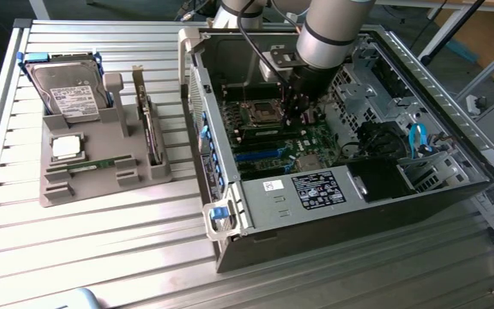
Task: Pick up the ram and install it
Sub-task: 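Insert the ram into the slot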
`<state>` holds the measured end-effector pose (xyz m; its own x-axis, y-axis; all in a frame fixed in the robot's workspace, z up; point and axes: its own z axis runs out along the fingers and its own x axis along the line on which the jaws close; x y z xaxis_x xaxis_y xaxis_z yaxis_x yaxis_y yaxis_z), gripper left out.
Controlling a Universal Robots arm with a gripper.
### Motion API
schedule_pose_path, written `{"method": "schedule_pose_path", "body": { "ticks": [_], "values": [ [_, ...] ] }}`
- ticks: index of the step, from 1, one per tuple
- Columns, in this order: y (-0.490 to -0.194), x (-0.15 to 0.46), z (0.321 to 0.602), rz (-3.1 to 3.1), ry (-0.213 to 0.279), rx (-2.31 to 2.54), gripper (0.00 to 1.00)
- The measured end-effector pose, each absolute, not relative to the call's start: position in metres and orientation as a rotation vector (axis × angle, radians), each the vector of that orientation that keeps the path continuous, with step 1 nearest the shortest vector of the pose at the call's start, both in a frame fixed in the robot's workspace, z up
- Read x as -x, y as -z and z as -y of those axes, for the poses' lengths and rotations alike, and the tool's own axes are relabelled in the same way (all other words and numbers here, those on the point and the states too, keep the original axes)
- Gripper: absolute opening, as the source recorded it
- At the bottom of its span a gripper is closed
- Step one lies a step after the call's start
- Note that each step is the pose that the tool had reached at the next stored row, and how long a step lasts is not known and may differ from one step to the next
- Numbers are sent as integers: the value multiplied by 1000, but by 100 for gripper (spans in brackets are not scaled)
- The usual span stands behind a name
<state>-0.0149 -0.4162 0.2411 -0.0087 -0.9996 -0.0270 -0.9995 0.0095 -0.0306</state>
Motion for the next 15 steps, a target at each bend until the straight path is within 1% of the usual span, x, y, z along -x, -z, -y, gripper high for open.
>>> {"method": "schedule_pose_path", "body": {
  "ticks": [15],
  "values": [
    [-239,15,416,-2203,4,2183,12]
  ]
}}
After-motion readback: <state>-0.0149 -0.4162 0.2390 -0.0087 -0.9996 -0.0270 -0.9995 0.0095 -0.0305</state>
